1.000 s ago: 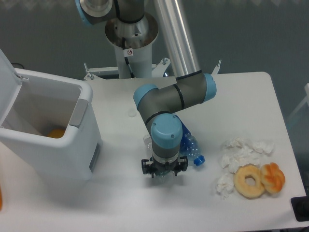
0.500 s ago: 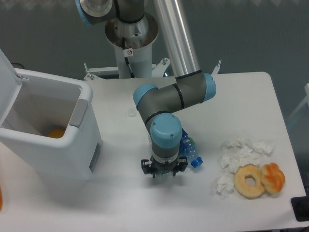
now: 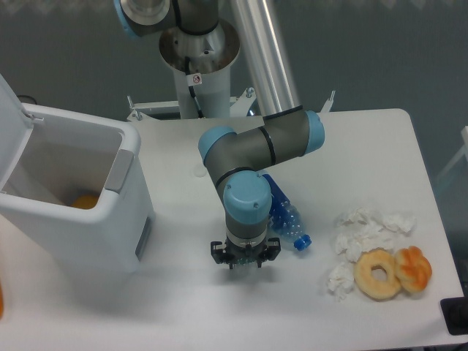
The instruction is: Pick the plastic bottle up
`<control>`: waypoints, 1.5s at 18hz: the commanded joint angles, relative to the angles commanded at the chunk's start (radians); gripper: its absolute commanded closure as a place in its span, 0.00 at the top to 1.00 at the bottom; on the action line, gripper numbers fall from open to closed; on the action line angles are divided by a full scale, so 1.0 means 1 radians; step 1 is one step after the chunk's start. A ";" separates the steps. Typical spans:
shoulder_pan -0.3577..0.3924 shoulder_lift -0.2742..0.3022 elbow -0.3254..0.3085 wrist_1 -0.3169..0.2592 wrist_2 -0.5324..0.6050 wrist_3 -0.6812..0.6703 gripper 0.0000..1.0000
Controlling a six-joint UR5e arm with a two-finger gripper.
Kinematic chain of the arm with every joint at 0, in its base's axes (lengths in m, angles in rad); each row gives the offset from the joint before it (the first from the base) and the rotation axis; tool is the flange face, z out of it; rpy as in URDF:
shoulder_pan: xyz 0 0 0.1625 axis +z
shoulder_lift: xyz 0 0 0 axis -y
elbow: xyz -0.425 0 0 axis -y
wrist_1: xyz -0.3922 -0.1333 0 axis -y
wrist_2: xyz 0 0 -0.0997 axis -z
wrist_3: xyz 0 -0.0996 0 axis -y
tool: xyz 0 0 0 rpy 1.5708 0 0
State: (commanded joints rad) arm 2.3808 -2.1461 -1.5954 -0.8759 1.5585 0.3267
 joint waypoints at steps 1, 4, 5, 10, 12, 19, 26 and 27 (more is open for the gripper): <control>-0.008 0.002 0.008 0.000 0.002 0.002 0.64; -0.021 0.032 0.028 -0.008 0.035 0.005 0.64; -0.028 0.044 0.029 -0.008 0.037 0.006 0.64; -0.035 0.084 0.081 -0.011 0.037 0.024 0.64; -0.040 0.106 0.097 -0.011 0.037 0.098 0.64; -0.017 0.189 0.086 -0.043 0.038 0.475 0.64; 0.029 0.248 0.081 -0.086 0.037 0.834 0.66; 0.028 0.252 0.081 -0.087 0.038 0.862 0.65</control>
State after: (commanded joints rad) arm 2.4084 -1.8945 -1.5140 -0.9633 1.5969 1.1886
